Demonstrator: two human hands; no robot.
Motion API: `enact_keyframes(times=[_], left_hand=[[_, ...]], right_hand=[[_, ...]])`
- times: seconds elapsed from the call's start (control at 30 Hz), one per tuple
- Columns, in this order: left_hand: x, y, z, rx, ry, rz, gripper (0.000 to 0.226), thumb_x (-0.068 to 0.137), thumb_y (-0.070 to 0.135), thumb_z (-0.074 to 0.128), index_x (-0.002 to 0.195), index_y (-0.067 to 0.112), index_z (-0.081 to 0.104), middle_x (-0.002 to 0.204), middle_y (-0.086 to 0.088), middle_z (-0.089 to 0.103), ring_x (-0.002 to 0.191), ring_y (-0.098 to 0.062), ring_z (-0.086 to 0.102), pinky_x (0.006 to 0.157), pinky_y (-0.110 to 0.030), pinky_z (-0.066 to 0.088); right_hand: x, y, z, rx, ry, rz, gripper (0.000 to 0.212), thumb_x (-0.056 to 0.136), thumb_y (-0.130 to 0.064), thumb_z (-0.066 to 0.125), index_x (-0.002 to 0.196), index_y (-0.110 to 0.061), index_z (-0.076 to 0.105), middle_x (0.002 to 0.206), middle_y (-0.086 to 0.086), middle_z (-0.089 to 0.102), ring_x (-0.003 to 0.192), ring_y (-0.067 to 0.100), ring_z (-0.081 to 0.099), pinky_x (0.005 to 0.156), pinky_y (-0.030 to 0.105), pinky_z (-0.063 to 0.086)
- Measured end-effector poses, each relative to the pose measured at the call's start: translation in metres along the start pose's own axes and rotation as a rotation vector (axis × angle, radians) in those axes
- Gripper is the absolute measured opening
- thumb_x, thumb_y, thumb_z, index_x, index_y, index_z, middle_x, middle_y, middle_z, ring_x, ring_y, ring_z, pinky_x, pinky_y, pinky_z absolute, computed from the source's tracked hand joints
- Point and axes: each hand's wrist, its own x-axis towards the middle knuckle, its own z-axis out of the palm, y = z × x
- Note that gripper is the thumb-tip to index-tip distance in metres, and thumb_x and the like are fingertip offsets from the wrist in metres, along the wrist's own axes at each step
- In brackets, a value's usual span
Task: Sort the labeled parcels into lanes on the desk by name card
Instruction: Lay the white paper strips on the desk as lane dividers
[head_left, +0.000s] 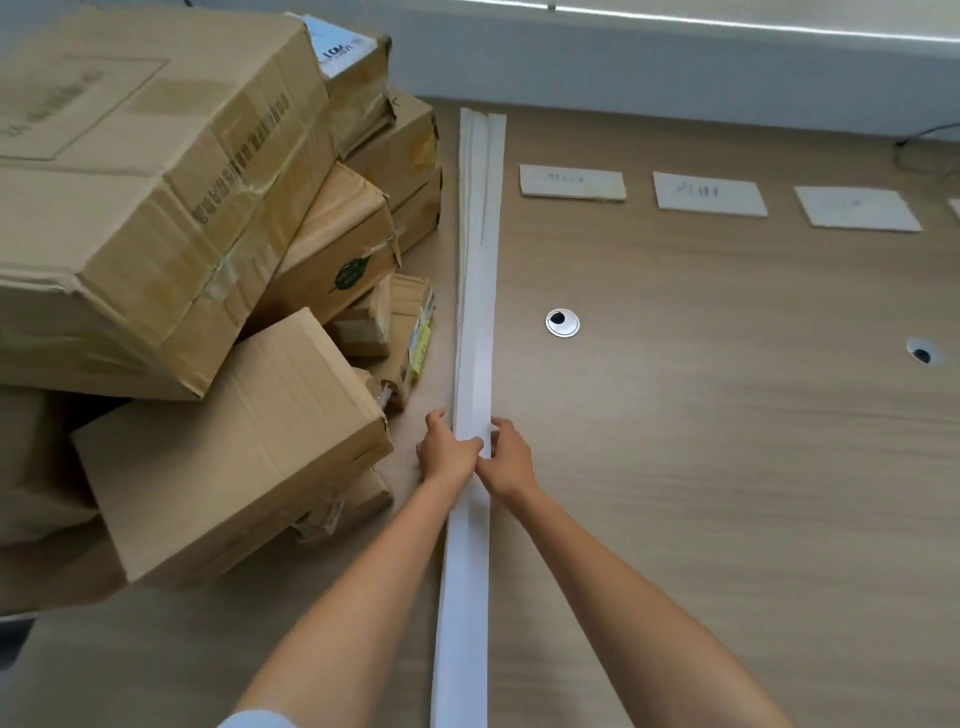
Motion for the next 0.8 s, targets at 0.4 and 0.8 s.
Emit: enact_keyframes(times=[0.4, 0.8], left_hand=[[-0.001, -0.005, -0.002, -0.202, -0.124, -0.173, 0.051, 0.084, 0.015, 0.064, 0.129, 0.007, 0.041, 0.124, -0.016, 0.054, 0.111, -0.032, 0.055, 0.095, -0.041, 0.049], [-0.003, -0.014, -0.018, -0.365, -0.104, -0.168, 0.038, 0.081, 0.024, 0.072, 0.110, 0.012, 0.051, 0.106, -0.011, 0.060, 0.091, -0.030, 0.062, 0.079, -0.039, 0.055]], right_hand=[[-0.001, 0.001, -0.009, 0.061, -0.078, 0.050, 0.039, 0.087, -0.008, 0.056, 0.126, -0.002, 0.051, 0.122, 0.014, 0.059, 0.103, 0.024, 0.058, 0.090, 0.034, 0.050], [-0.004, 0.004, -0.016, 0.297, -0.047, 0.135, 0.024, 0.086, -0.002, 0.061, 0.110, 0.002, 0.064, 0.103, 0.015, 0.066, 0.095, 0.025, 0.065, 0.086, 0.033, 0.055]])
